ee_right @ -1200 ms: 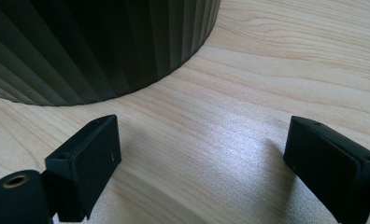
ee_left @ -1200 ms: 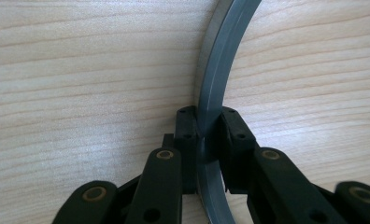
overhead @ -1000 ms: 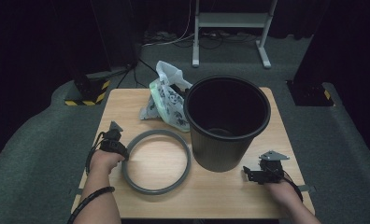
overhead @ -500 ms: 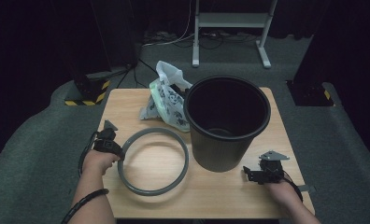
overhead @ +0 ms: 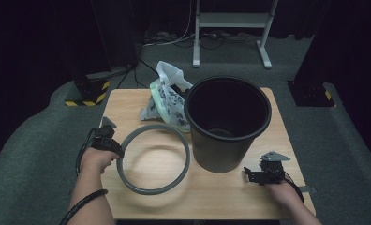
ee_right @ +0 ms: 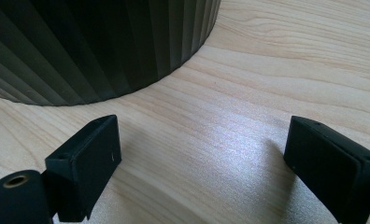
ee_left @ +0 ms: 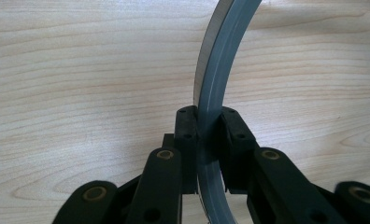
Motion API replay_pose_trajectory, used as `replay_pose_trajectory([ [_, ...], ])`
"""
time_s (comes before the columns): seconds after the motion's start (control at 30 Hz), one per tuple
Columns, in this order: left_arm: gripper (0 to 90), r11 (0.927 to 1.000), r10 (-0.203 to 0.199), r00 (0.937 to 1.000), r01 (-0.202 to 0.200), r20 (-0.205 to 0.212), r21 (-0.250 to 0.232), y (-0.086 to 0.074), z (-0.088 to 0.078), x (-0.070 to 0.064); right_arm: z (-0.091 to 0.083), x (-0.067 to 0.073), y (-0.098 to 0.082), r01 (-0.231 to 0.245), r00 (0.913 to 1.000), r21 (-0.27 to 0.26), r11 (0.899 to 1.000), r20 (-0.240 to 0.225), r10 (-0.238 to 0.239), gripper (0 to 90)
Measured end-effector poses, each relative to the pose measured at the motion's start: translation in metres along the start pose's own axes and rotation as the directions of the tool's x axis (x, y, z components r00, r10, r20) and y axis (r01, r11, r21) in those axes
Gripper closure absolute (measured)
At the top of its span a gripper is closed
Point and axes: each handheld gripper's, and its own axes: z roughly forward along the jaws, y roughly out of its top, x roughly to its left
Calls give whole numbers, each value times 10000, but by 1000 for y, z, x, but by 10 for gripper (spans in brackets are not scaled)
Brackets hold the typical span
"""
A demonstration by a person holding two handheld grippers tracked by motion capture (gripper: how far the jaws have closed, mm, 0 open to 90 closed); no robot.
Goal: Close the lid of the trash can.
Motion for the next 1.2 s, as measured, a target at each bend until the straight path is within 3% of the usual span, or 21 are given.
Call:
replay_pose_trajectory([
  [0.27,788,9999,-59,10000,59,-15,-110,2,-14,-3,0,0,0,-29,10000,-11,10000,5,29,108],
  [0.63,787,9993,-101,9999,98,-99,-355,5,-48,-4,0,0,0,-23,10000,-20,10000,-13,23,108],
  [1.2,788,9994,-157,9999,156,-32,-316,9,-75,-5,0,0,0,-30,10000,-22,10000,-7,30,108],
])
